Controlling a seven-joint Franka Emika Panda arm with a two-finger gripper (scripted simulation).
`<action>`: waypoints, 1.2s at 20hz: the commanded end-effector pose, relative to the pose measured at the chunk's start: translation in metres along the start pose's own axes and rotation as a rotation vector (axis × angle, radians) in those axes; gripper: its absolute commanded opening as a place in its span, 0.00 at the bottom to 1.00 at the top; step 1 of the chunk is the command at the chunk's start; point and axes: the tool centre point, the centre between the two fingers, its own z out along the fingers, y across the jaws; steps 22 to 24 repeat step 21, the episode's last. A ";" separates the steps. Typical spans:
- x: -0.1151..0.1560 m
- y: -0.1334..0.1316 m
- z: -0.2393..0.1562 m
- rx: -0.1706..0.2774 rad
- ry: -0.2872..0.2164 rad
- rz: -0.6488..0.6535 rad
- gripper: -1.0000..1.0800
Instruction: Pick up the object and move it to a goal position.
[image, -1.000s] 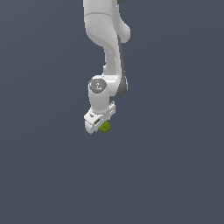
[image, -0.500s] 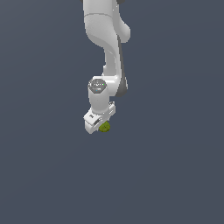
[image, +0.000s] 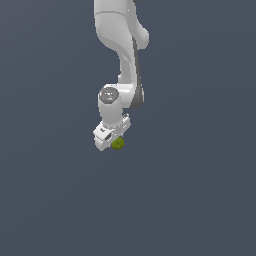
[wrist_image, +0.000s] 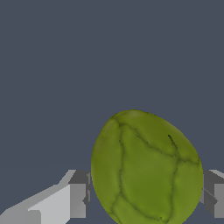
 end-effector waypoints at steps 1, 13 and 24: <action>-0.009 0.003 -0.008 -0.002 0.001 0.001 0.00; -0.078 0.016 -0.062 -0.001 0.001 0.000 0.00; -0.093 0.021 -0.076 -0.001 0.001 0.000 0.00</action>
